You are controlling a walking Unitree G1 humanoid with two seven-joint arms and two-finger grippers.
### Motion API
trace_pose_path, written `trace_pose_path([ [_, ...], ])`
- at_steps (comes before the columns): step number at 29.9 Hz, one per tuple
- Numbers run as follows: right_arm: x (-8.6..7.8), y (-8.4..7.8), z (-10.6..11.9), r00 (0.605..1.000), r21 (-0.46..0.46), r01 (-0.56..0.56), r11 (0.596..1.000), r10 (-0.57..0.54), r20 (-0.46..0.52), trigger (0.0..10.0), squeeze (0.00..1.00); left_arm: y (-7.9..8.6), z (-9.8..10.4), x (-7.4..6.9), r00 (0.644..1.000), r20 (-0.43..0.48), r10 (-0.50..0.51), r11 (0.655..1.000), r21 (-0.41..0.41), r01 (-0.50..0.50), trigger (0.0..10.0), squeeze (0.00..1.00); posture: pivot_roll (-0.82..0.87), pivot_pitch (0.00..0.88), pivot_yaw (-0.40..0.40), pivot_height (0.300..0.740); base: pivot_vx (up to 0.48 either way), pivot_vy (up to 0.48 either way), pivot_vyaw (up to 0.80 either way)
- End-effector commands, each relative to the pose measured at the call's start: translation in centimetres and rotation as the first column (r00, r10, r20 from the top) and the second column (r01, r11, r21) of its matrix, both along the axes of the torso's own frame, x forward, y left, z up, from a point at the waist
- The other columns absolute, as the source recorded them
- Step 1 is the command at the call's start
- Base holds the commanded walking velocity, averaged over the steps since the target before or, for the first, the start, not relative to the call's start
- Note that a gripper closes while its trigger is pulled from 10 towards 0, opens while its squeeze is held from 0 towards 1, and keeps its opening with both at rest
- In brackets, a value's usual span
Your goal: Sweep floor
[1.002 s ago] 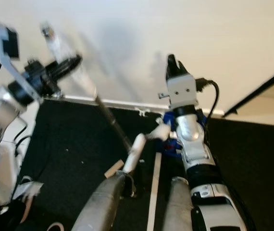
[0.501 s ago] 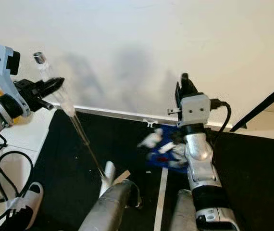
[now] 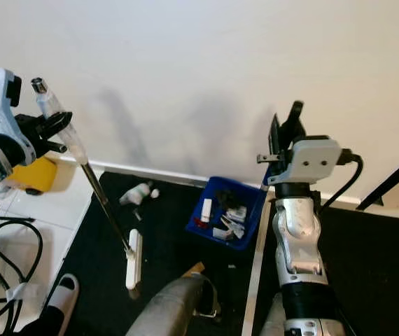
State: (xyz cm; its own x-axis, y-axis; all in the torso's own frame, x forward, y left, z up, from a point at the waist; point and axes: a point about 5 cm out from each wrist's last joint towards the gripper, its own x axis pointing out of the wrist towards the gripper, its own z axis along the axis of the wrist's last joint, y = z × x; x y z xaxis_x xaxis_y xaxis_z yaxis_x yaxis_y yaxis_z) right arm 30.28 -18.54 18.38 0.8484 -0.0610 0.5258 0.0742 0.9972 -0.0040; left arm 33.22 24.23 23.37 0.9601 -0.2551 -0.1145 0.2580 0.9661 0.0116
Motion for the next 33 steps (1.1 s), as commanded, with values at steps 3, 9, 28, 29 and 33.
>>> trace_pose_path([
  [3,0.2,1.4,2.1,0.995,0.113,-0.058,0.992,0.049,0.085,10.0,0.00,2.0,-0.7,0.2,0.982,-0.060,0.180,0.983,0.036,-0.178,10.0,0.00,0.08,0.106,0.296,0.740,0.000,0.000,0.00],
  [9,0.9,1.0,2.3,0.996,0.228,-0.063,0.972,0.045,0.080,10.0,0.00,2.3,-2.8,-0.2,0.968,-0.052,0.247,0.966,-0.067,-0.250,10.0,0.00,0.08,0.084,0.241,0.740,0.000,0.000,0.00],
  [28,1.4,2.0,4.3,0.983,0.130,-0.174,0.976,0.164,0.084,10.0,0.00,-2.9,-4.7,-0.8,0.973,0.128,0.190,0.968,-0.189,-0.164,10.0,0.00,0.00,0.021,0.121,0.740,0.000,0.000,0.00],
  [29,1.4,2.0,4.4,0.982,0.128,-0.180,0.975,0.170,0.086,10.0,0.00,-3.0,-4.8,-0.9,0.973,0.130,0.193,0.966,-0.201,-0.164,10.0,0.00,-0.01,0.018,0.116,0.740,0.000,0.000,0.00],
  [33,1.5,2.7,5.2,0.972,0.123,-0.229,0.966,0.219,0.087,10.0,0.00,-3.6,-4.4,-1.5,0.962,0.172,0.211,0.966,-0.188,-0.178,10.0,0.00,-0.02,0.008,0.073,0.740,0.000,0.000,0.00],
])
